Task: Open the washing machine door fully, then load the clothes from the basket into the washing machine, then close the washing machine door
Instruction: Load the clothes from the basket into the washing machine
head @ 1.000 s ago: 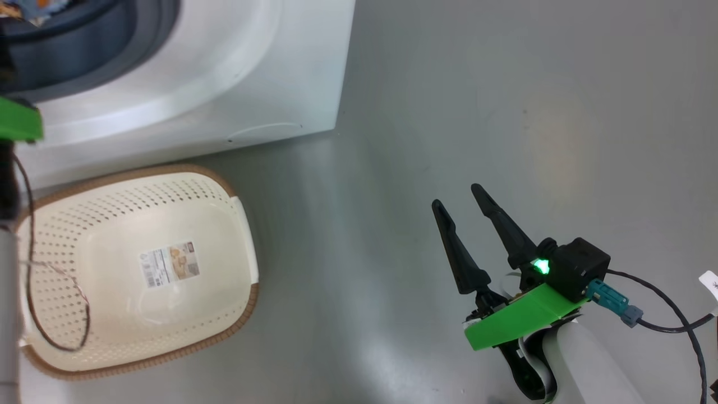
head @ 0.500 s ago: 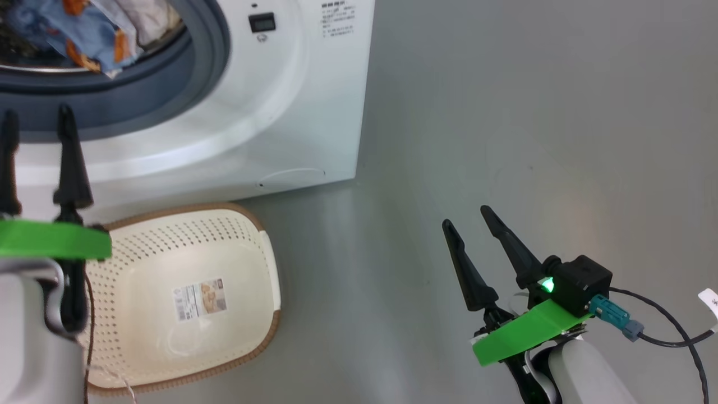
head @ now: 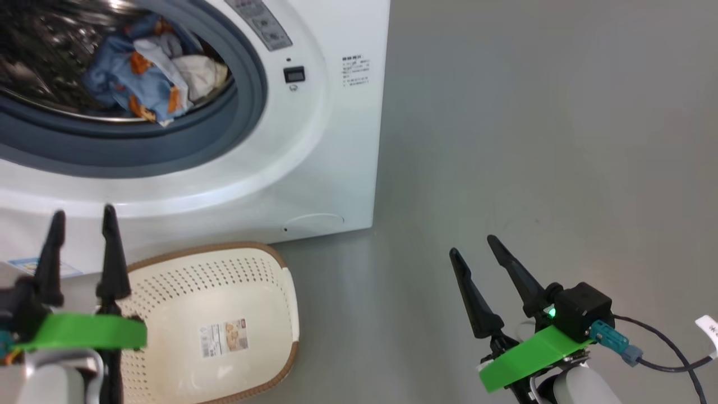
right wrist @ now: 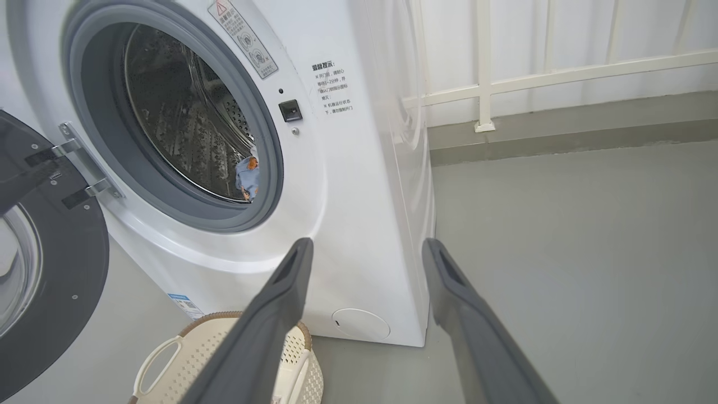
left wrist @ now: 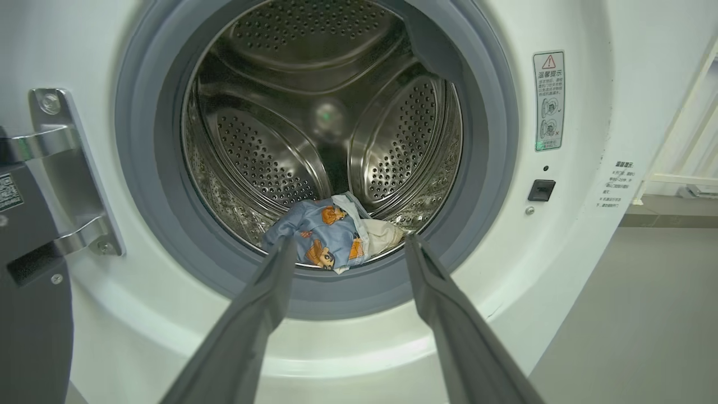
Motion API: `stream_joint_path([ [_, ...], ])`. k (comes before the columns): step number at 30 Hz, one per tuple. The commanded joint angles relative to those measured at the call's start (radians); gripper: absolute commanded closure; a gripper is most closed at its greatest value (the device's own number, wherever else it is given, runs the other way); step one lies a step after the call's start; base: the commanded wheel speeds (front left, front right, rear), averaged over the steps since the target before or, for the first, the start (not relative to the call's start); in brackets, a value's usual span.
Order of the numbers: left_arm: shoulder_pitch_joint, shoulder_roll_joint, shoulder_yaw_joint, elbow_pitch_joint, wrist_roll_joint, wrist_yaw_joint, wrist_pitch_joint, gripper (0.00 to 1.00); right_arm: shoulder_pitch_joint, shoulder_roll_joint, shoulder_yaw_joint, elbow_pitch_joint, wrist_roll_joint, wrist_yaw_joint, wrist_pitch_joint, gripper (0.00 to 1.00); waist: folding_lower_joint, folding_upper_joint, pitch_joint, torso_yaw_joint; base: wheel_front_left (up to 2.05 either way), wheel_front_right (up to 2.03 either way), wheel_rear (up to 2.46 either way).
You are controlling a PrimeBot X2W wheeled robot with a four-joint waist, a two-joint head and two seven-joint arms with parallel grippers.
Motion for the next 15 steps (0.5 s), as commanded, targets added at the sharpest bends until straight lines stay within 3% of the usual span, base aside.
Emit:
stream_joint_path([
  [1,0.013,0.019,0.037,-0.035,0.013,-0.003,-0.005,0.00,0.009,0.006,0.023,-0.022,-0.015,0.009,-0.005,0.00,0.0001,0.0000,-0.042,0.013,0.00,0.00,0.00],
  [8,0.163,-0.048,0.053,-0.110,0.052,0.000,-0.005,0.00,0.041,0.006,0.023,-0.015,-0.020,0.009,-0.005,0.00,0.0001,0.0000,-0.107,0.024,0.00,0.00,0.00],
  [15,0.279,-0.074,0.066,-0.167,0.078,0.012,-0.005,0.00,0.070,0.006,0.018,-0.012,-0.030,0.009,-0.005,0.00,0.0001,0.0000,-0.155,0.028,0.00,0.00,0.00],
])
